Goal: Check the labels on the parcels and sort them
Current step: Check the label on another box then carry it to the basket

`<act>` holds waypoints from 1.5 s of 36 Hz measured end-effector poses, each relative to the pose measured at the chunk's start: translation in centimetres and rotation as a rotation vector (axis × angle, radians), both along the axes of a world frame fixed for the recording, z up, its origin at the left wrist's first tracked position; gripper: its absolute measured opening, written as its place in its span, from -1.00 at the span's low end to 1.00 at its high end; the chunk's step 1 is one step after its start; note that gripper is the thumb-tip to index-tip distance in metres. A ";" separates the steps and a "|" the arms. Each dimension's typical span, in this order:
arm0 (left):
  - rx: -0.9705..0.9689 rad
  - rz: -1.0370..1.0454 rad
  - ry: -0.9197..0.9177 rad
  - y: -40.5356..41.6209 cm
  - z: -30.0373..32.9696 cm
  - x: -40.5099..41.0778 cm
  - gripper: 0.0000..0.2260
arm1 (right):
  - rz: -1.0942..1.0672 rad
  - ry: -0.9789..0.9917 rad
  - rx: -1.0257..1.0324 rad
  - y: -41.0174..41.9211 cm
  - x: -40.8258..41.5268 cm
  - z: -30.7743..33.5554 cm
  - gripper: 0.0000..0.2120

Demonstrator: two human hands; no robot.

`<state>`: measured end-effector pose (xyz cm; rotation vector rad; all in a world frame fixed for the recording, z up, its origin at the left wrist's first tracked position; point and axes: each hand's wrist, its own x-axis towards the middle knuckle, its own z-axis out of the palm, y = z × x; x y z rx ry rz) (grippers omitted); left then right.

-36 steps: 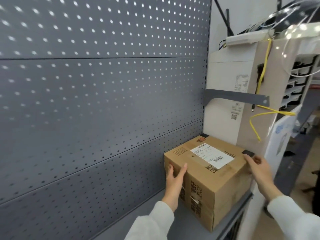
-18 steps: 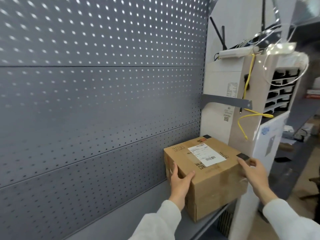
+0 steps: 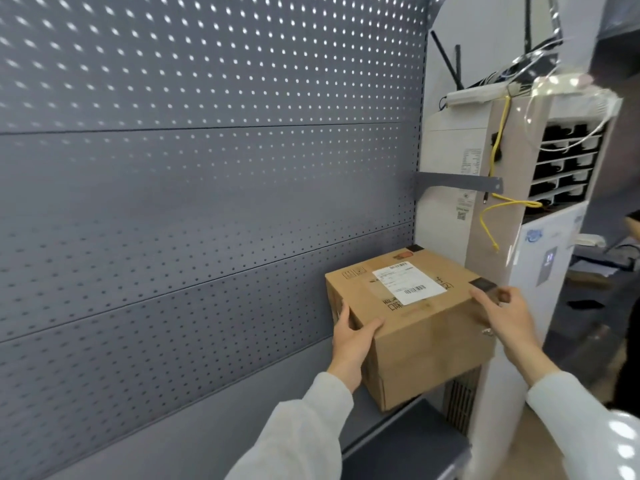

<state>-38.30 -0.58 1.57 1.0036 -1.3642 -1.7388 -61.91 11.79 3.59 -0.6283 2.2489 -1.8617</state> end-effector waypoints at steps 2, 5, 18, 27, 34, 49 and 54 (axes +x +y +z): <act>0.009 0.021 0.004 0.3 -0.1 2.0 -0.15 | 0.038 -0.009 0.006 0.1 1.6 -0.1 -0.45; 0.044 0.041 0.005 0.7 -0.6 4.6 -0.17 | 0.069 0.001 -0.004 0.1 3.9 -0.5 -0.44; 0.045 0.226 0.036 3.4 -0.9 19.9 -0.23 | 0.288 -0.017 0.039 -0.9 17.3 -0.5 -0.43; 0.021 0.313 0.020 4.3 -0.5 31.6 -0.19 | 0.439 -0.036 0.031 -1.8 27.4 -0.5 -0.46; -0.012 0.394 -0.013 4.8 0.5 41.8 -0.19 | 0.533 -0.083 0.065 -2.8 36.4 -1.0 -0.43; -0.017 0.456 -0.082 6.6 0.8 59.3 -0.27 | 0.606 -0.073 0.061 -2.6 53.2 -2.0 -0.47; -0.031 0.479 -0.080 6.9 0.1 63.1 -0.28 | 0.618 -0.057 0.066 -2.2 56.7 -2.6 -0.45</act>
